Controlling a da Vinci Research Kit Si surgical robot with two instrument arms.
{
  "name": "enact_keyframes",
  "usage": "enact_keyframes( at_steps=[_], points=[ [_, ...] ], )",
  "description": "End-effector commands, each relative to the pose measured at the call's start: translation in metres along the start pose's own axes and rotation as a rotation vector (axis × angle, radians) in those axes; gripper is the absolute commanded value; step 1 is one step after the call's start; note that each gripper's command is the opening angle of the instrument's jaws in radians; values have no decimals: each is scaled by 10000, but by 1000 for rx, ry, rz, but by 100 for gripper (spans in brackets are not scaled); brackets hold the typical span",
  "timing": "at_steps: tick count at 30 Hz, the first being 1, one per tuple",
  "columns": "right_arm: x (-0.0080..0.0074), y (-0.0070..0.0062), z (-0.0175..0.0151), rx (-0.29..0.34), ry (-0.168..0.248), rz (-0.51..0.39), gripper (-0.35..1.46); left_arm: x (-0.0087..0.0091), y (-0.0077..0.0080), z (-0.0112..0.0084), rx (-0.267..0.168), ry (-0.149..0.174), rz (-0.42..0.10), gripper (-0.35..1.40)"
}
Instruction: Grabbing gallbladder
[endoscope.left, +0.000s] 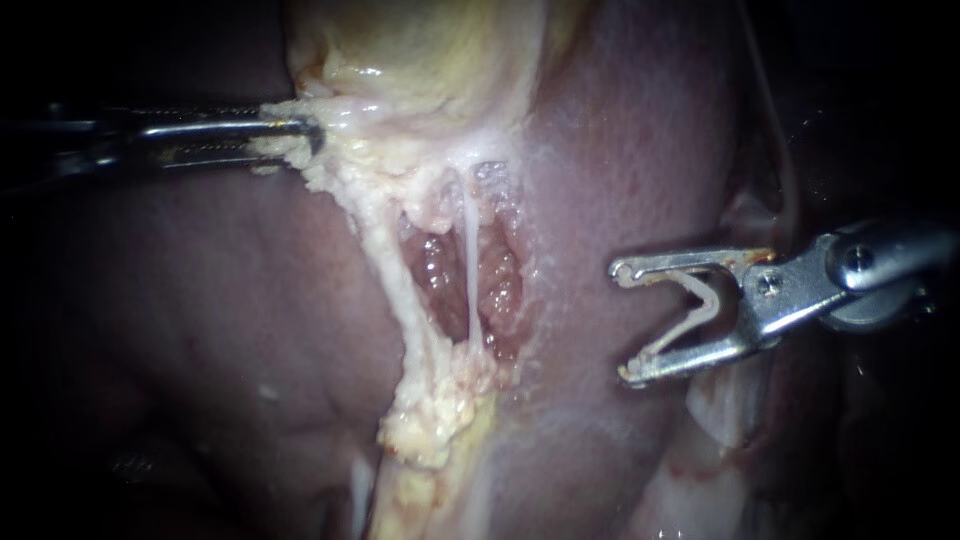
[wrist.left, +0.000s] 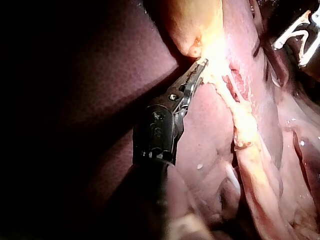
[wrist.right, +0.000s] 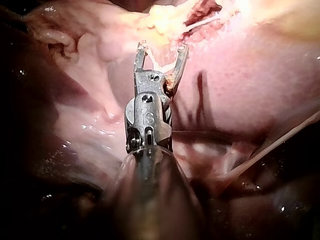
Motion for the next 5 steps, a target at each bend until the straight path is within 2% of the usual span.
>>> enact_keyframes(
  at_steps=[1, 5],
  points=[
    [0, 0, 0, 0, 0, 0, 49, 0, -1, 0, 0, 1, 0, -35],
    [0, 0, 0, 0, 0, 0, 49, -1, 0, 1, 2, -2, 1, -35]
  ],
)
